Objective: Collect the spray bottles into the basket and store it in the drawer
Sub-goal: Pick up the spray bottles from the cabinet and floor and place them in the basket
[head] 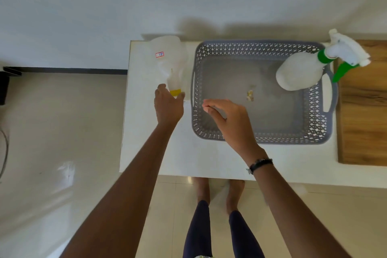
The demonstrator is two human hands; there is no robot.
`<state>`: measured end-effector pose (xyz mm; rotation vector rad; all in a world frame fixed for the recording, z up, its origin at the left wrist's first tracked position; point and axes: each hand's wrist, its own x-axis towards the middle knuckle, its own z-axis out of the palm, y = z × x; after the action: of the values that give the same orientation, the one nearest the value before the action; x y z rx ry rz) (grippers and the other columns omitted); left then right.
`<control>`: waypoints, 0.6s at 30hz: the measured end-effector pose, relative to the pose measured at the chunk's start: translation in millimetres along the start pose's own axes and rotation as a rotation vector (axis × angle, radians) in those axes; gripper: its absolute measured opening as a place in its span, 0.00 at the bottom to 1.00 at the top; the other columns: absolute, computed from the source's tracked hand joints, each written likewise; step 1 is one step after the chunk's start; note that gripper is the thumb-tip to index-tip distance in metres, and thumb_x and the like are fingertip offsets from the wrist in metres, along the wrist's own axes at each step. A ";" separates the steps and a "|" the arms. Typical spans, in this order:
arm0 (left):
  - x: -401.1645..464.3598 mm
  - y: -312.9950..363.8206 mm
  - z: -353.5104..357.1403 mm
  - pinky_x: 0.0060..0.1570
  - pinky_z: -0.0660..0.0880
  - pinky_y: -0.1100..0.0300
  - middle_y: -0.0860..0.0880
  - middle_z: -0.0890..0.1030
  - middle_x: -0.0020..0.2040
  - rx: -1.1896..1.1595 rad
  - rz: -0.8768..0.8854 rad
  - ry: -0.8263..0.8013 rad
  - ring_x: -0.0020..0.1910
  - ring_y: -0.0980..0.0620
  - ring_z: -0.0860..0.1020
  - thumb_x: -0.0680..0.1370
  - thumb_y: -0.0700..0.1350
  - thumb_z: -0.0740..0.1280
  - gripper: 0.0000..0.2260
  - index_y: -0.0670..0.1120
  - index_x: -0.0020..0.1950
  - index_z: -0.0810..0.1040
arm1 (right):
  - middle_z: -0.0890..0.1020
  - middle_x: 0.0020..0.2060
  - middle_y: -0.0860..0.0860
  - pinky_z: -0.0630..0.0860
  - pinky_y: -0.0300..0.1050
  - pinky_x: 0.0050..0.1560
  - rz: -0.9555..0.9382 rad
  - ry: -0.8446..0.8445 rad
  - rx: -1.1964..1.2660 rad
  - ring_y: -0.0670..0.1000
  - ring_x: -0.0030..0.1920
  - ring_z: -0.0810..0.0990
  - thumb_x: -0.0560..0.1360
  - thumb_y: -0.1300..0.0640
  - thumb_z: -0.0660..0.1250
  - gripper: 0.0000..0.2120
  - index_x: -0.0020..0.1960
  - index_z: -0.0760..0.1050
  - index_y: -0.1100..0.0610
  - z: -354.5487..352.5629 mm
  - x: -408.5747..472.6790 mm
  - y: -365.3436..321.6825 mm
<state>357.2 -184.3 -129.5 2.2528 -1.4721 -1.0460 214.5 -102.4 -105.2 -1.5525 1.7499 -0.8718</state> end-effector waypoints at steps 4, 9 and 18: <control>16.9 0.7 3.8 0.53 0.72 0.51 0.41 0.78 0.58 0.075 -0.066 -0.013 0.57 0.40 0.76 0.73 0.51 0.69 0.21 0.39 0.59 0.72 | 0.86 0.47 0.53 0.79 0.57 0.57 -0.004 0.022 0.006 0.53 0.46 0.85 0.77 0.57 0.67 0.09 0.52 0.82 0.59 20.3 13.7 -3.3; 21.0 1.3 -10.8 0.40 0.70 0.55 0.46 0.78 0.35 -0.069 -0.032 -0.033 0.40 0.44 0.75 0.72 0.51 0.70 0.14 0.41 0.37 0.75 | 0.86 0.48 0.52 0.81 0.52 0.50 0.025 0.043 0.026 0.51 0.48 0.85 0.77 0.57 0.67 0.08 0.53 0.82 0.58 21.4 19.6 -6.0; -28.9 50.6 -96.3 0.37 0.79 0.68 0.48 0.84 0.39 -1.057 -0.332 -0.412 0.38 0.58 0.82 0.77 0.48 0.65 0.08 0.45 0.47 0.81 | 0.83 0.56 0.51 0.77 0.38 0.59 0.041 0.166 0.103 0.44 0.56 0.80 0.77 0.58 0.66 0.11 0.58 0.79 0.58 -4.9 23.7 -24.0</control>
<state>381.5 -198.2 -20.5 1.5356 -0.3768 -1.8784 221.9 -127.7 -83.5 -1.4073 1.8147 -1.0791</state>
